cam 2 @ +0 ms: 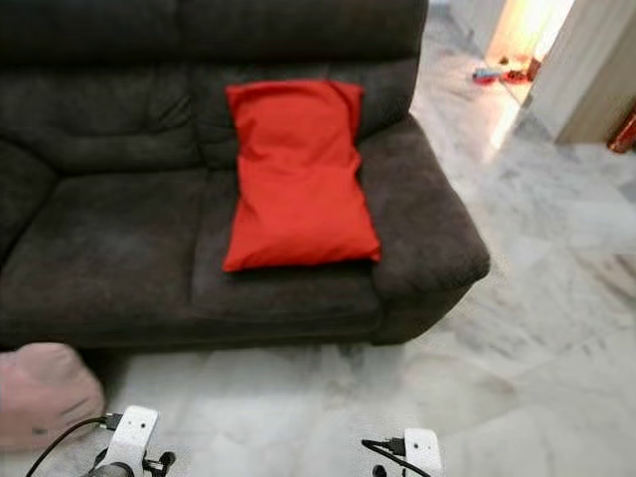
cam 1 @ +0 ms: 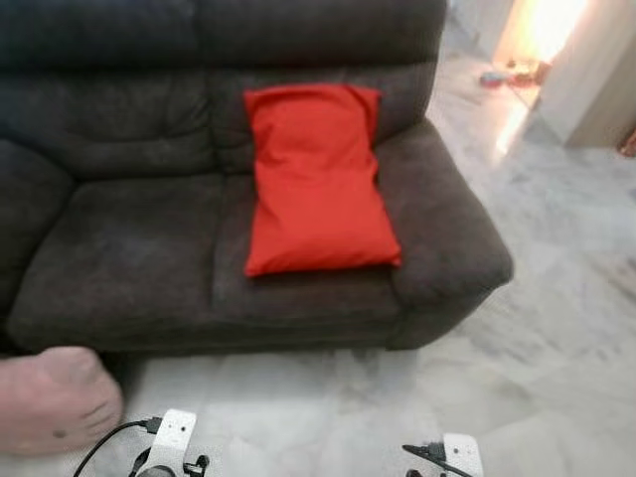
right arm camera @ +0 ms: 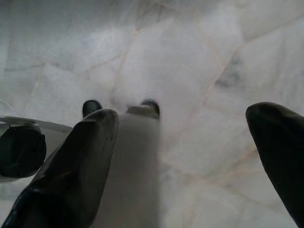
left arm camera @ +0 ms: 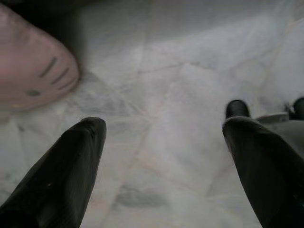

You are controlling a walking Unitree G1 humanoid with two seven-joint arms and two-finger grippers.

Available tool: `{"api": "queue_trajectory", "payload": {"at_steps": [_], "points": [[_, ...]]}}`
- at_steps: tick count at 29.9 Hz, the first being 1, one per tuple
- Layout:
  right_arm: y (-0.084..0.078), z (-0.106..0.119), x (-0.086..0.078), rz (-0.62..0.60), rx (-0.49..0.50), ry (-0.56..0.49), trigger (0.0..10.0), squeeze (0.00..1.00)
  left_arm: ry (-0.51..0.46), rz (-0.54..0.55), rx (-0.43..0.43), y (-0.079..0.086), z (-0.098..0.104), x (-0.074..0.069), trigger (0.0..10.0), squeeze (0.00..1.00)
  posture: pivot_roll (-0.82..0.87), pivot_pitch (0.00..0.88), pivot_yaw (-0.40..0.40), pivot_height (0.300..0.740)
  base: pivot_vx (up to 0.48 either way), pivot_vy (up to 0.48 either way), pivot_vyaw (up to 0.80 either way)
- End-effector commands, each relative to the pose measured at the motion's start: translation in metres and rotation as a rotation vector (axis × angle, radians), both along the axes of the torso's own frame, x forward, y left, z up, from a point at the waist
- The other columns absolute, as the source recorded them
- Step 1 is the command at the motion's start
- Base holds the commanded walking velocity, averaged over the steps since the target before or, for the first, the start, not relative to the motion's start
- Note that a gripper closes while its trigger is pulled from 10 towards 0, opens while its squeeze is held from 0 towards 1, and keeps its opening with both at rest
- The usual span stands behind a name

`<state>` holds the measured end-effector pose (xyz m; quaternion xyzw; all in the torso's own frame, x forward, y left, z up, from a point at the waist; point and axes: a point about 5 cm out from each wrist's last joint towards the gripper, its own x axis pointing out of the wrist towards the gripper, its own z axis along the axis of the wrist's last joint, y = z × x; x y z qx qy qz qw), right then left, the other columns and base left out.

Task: Move the pillow to the sofa from floor

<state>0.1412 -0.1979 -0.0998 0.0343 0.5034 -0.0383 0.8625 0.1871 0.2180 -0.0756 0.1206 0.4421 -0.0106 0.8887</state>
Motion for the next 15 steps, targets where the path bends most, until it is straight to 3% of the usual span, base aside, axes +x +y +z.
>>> {"api": "queue_trajectory", "payload": {"at_steps": [1,15], "points": [[0.0007,-0.0026,-0.0068,-0.023,0.011,0.019,10.0,0.00,0.021,0.010,-0.005,0.0009,-0.0025,-0.0049,10.0,0.00,0.09,0.087,-0.001,0.740,0.000,0.480,0.00],[0.0013,-0.0022,-0.0057,0.035,-0.002,0.020,10.0,0.00,0.020,0.008,-0.005,0.0015,-0.0024,-0.0051,10.0,0.00,0.09,0.081,0.000,0.740,0.000,0.480,0.04]]}}
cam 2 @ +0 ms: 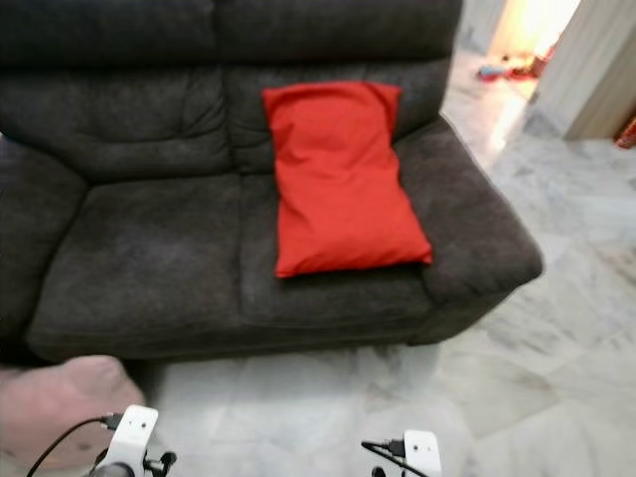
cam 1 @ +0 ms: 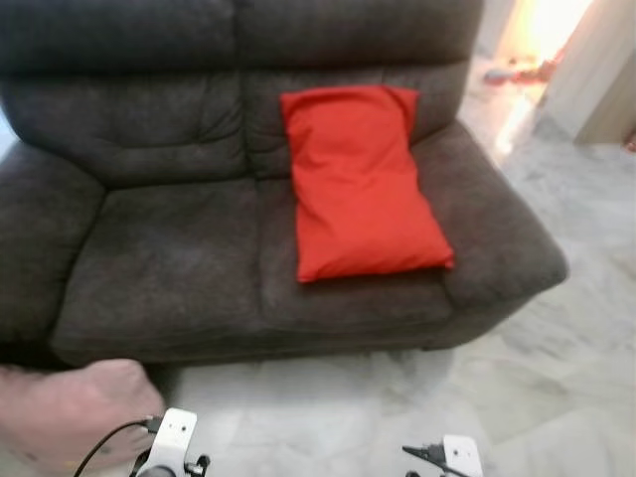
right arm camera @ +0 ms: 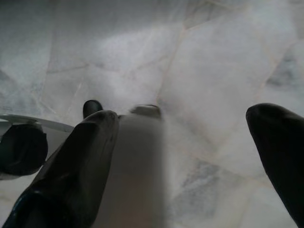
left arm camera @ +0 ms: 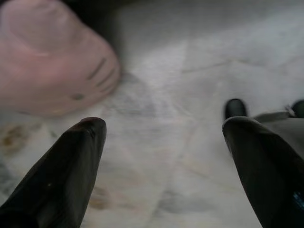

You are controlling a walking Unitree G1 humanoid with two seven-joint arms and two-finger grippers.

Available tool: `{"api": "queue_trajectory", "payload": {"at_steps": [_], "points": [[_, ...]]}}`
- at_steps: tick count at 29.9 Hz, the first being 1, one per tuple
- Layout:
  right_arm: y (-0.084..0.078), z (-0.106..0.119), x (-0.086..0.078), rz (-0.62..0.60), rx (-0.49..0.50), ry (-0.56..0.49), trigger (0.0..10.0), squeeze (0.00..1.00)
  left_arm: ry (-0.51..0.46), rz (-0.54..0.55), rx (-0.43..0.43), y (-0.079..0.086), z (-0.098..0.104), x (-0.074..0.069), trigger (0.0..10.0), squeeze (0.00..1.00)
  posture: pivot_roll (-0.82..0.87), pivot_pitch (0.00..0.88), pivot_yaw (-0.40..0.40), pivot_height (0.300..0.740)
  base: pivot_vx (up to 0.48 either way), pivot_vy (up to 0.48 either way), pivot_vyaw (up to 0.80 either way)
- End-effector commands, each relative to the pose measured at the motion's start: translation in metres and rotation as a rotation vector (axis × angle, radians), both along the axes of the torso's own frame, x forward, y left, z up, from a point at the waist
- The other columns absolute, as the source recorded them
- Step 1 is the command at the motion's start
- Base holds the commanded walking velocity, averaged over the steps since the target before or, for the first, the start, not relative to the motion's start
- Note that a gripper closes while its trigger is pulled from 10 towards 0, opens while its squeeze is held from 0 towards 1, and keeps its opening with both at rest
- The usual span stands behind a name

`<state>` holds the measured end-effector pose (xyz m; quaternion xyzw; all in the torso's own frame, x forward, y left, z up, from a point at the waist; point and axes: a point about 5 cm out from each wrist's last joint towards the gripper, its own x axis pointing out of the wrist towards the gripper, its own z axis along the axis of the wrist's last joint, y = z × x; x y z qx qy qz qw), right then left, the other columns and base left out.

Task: Move the pillow to the sofa from floor

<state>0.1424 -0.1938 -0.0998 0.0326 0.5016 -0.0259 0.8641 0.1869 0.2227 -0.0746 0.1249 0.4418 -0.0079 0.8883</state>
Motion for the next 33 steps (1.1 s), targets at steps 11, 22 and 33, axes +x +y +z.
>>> {"api": "queue_trajectory", "payload": {"at_steps": [11,22,33], "points": [[-0.0009,-0.0026,-0.0079,-0.014,0.020,0.021,10.0,0.00,0.022,0.006,-0.013,-0.0025,-0.0035,-0.0056,10.0,0.00,0.09,0.077,0.002,0.740,0.000,0.480,0.43],[-0.0019,-0.0023,-0.0072,0.027,-0.004,0.026,10.0,0.00,0.022,0.006,-0.014,-0.0023,-0.0034,-0.0055,10.0,0.00,0.09,0.093,-0.001,0.740,0.000,0.480,0.29],[-0.0020,-0.0020,-0.0067,0.014,0.003,0.017,10.0,0.00,0.023,0.010,-0.015,-0.0025,-0.0035,-0.0053,10.0,0.00,0.09,0.097,-0.002,0.740,0.000,0.480,0.22]]}}
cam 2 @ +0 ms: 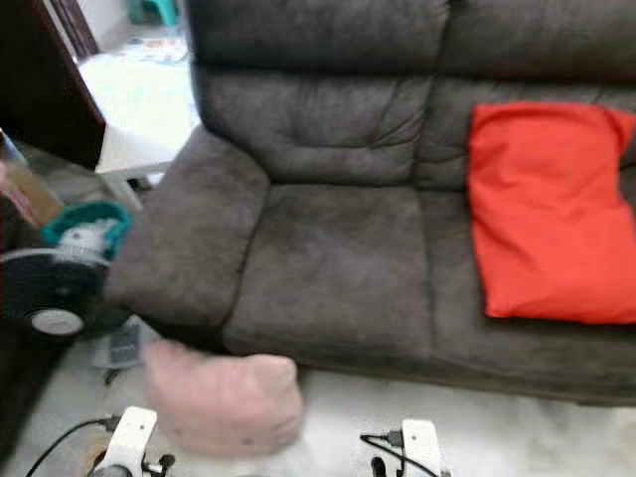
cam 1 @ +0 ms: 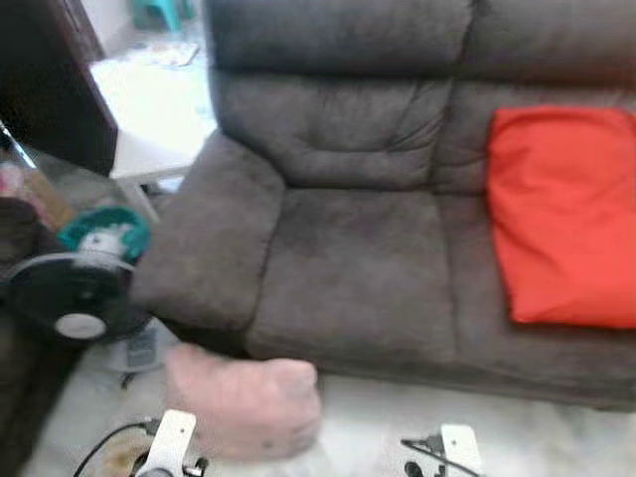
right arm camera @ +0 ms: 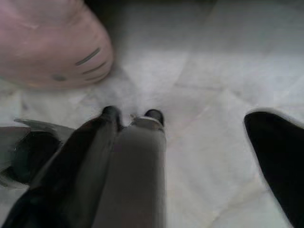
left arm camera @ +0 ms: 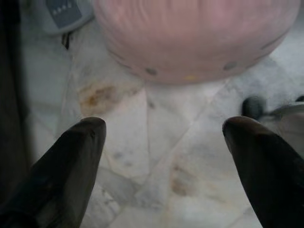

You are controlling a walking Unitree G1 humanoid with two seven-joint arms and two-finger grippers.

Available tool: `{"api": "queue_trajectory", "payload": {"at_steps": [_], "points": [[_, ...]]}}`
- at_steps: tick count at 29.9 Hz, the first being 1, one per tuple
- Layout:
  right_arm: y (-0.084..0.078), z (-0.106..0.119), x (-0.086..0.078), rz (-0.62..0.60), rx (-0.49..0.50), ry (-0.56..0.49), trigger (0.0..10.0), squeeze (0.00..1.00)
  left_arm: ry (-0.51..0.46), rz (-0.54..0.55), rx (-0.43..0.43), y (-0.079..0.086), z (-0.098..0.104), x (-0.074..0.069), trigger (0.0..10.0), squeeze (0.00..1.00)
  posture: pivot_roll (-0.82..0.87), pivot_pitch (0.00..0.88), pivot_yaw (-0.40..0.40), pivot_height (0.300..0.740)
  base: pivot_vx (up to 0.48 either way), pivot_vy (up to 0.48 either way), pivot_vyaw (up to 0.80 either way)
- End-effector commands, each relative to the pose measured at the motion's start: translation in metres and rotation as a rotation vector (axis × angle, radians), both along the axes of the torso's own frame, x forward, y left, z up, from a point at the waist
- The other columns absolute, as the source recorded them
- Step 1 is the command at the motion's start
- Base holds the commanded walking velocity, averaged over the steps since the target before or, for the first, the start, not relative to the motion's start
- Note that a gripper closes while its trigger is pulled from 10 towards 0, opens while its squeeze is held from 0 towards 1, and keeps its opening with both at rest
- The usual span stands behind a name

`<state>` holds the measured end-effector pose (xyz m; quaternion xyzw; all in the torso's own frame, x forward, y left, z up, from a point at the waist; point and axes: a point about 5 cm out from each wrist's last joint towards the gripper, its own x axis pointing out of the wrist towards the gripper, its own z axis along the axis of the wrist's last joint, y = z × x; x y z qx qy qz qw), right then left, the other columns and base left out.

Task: Move the pillow to the sofa from floor

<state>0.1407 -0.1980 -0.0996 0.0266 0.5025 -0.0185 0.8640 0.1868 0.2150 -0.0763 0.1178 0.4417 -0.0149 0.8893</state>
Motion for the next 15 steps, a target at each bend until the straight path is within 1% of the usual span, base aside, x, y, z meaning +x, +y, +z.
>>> {"api": "queue_trajectory", "payload": {"at_steps": [1,5,7,9,15], "points": [[0.0019,-0.0016,-0.0036,0.046,-0.016,0.016,10.0,0.00,0.021,0.015,0.004,0.0052,-0.0018,-0.0051,10.0,0.00,0.09,0.097,-0.003,0.740,0.000,0.337,0.80],[0.0016,-0.0017,-0.0039,0.027,-0.015,0.016,10.0,0.00,0.021,0.015,0.004,0.0052,-0.0017,-0.0050,10.0,0.00,0.09,0.098,-0.004,0.740,0.000,0.340,0.80],[0.0018,-0.0018,-0.0041,0.019,-0.006,0.016,10.0,0.00,0.020,0.013,0.004,0.0050,-0.0016,-0.0049,10.0,0.00,0.09,0.098,-0.004,0.740,0.000,-0.469,0.80],[0.0024,-0.0018,-0.0042,0.011,0.009,0.013,10.0,0.00,0.018,0.011,0.006,0.0050,-0.0015,-0.0046,10.0,0.00,0.10,0.100,-0.005,0.740,0.000,0.000,0.72],[0.0021,-0.0021,-0.0049,-0.017,0.015,0.012,10.0,0.00,0.015,0.007,0.009,0.0048,-0.0012,-0.0041,10.0,0.00,0.10,0.103,-0.005,0.740,0.000,0.000,0.00]]}}
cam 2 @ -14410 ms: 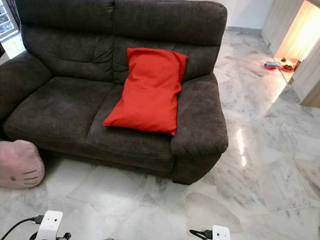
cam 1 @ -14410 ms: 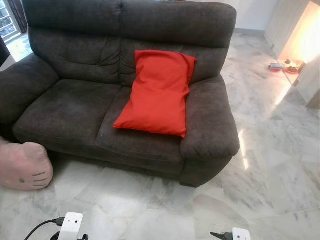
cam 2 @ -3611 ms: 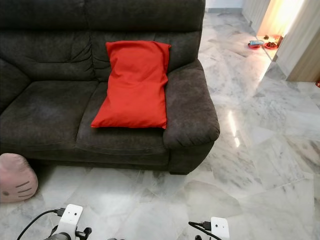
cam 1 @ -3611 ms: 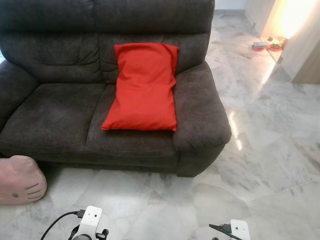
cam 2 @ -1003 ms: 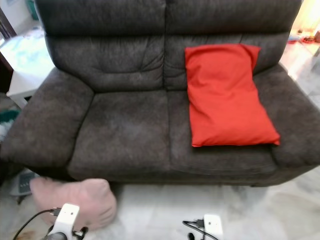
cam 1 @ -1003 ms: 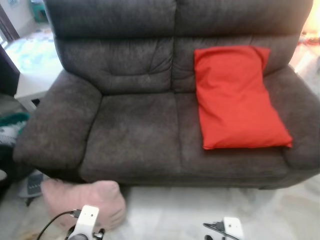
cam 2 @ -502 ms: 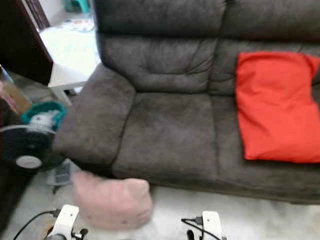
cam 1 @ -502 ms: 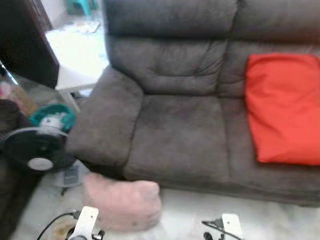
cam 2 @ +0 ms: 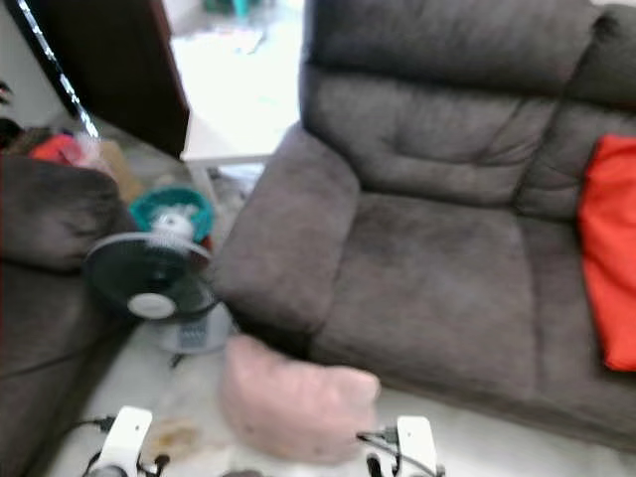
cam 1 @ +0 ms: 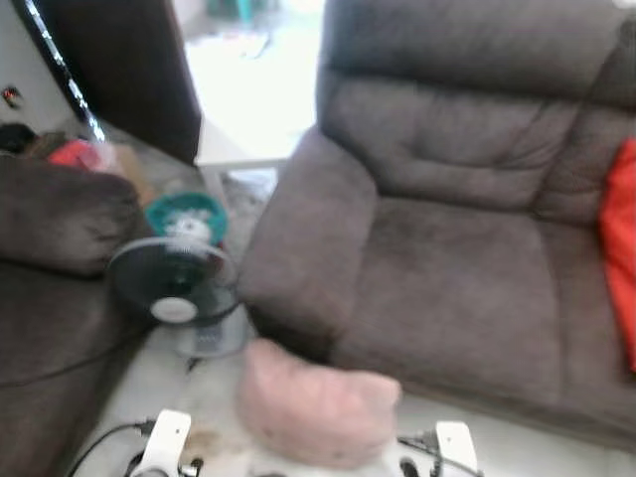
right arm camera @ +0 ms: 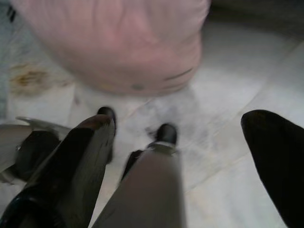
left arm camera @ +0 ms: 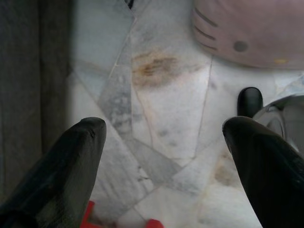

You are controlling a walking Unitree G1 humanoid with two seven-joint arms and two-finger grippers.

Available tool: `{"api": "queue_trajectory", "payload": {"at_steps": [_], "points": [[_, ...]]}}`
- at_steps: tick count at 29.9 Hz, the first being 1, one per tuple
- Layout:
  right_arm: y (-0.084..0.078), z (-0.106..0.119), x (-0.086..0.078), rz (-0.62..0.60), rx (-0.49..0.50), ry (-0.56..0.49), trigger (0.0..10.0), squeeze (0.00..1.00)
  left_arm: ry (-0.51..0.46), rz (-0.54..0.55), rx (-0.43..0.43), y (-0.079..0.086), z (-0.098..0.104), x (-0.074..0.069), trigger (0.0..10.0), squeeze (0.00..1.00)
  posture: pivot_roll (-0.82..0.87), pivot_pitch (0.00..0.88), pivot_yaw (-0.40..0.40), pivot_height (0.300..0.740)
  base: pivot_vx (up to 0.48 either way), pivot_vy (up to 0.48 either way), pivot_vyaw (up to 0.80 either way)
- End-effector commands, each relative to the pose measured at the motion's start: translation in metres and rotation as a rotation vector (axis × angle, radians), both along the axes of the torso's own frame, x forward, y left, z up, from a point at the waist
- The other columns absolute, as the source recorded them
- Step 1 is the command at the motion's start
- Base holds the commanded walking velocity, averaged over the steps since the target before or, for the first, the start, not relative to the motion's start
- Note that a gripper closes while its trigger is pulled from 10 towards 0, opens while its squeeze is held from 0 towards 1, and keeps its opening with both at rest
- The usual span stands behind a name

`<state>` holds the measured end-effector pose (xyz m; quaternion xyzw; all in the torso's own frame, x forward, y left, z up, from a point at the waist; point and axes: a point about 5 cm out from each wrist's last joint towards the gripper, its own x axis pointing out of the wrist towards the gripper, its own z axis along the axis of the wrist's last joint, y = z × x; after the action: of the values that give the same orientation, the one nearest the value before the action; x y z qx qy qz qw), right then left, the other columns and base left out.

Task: Move the pillow to the sofa from floor

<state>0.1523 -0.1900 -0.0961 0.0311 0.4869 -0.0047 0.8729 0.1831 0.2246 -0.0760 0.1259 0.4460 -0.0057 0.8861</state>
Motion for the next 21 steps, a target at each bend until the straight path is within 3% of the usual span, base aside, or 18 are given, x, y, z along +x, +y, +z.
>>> {"api": "queue_trajectory", "payload": {"at_steps": [1,21], "points": [[-0.0060,-0.0055,-0.0164,-0.039,-0.007,0.048,10.0,0.00,0.005,-0.005,-0.012,-0.0048,-0.0013,-0.0003,10.0,0.00,0.10,0.103,-0.005,0.740,0.000,0.000,0.00],[-0.0060,-0.0052,-0.0162,-0.063,-0.001,0.033,10.0,0.00,-0.069,0.005,-0.018,-0.0052,0.0018,0.0022,10.0,0.00,0.10,0.108,-0.007,0.740,0.000,0.000,0.00]]}}
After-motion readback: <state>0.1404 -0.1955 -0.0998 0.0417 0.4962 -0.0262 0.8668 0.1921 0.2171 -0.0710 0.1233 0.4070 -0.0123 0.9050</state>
